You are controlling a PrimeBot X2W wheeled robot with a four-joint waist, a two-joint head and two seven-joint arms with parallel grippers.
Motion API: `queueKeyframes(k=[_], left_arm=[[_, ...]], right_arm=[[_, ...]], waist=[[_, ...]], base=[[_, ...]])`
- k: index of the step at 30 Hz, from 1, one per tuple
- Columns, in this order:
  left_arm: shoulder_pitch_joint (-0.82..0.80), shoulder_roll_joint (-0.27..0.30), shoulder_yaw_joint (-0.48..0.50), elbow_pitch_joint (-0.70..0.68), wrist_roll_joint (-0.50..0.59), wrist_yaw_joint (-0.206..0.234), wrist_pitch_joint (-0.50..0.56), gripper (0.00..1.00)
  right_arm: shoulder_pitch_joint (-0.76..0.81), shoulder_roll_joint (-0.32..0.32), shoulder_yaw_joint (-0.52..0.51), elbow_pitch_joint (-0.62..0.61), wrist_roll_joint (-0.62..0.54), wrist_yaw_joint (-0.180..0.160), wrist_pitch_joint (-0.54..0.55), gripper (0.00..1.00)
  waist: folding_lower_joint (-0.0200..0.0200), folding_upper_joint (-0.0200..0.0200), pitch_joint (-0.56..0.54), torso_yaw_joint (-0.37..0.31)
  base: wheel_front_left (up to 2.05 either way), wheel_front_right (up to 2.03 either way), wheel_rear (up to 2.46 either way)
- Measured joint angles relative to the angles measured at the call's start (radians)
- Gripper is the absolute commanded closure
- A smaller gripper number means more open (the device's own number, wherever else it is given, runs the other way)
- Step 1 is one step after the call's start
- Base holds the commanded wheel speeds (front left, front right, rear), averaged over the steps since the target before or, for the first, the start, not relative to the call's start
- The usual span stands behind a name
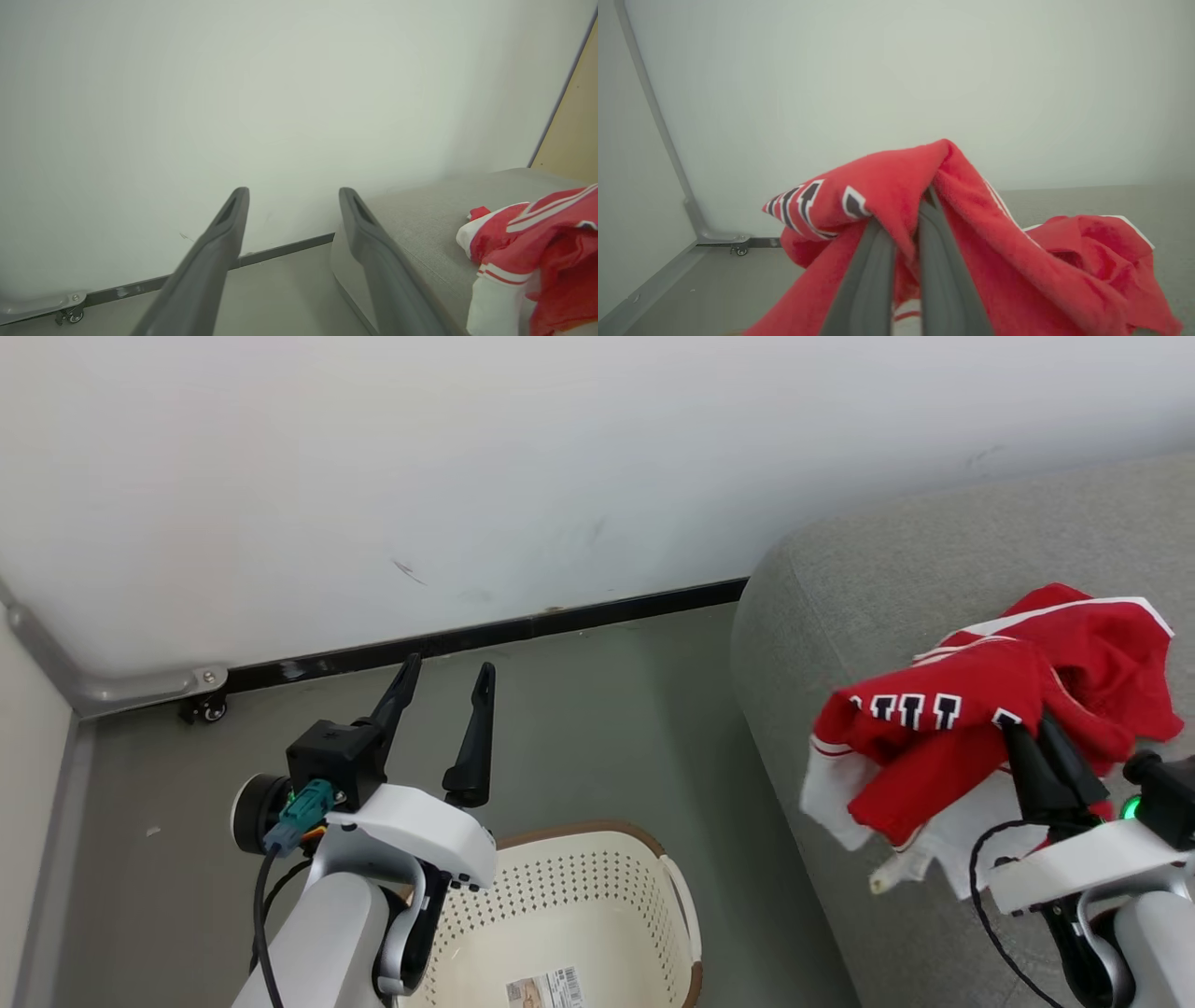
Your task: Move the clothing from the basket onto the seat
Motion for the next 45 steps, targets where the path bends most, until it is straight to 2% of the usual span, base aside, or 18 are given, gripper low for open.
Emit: queueKeyframes(k=[3,13,27,35,45], left_arm=[[0.003,0.001,0.002,-0.005,0.000,-0.005,-0.015,0.00],[0.024,0.005,0.021,-0.012,0.000,-0.014,-0.033,0.00],[0.059,0.015,0.069,-0.027,-0.009,-0.010,-0.041,0.00],[0.082,0.029,0.098,-0.057,-0.009,0.011,-0.041,0.00],[0.099,0.088,0.158,-0.148,0.018,0.051,-0.047,0.00]], right_arm=[[0.052,-0.005,-0.058,-0.035,-0.018,0.000,0.000,1.00],[0.170,0.023,-0.155,-0.130,-0.033,0.000,0.000,1.00],[0.260,0.057,-0.185,-0.235,-0.042,0.000,0.002,1.00],[0.235,0.041,-0.199,-0.286,-0.011,0.000,0.032,1.00],[0.005,-0.055,-0.208,-0.300,0.063,0.000,0.122,1.00]], waist=[[-0.0001,0.0000,0.000,-0.028],[-0.0001,0.0000,-0.002,-0.105],[0.0000,0.0000,-0.002,-0.209],[0.0000,0.0000,0.014,-0.253],[0.0000,0.0000,0.060,-0.273]], base=[[0.00,0.00,0.00],[0.00,0.00,0.00],[0.00,0.00,0.00],[0.00,0.00,0.00],[0.00,0.00,0.00]])
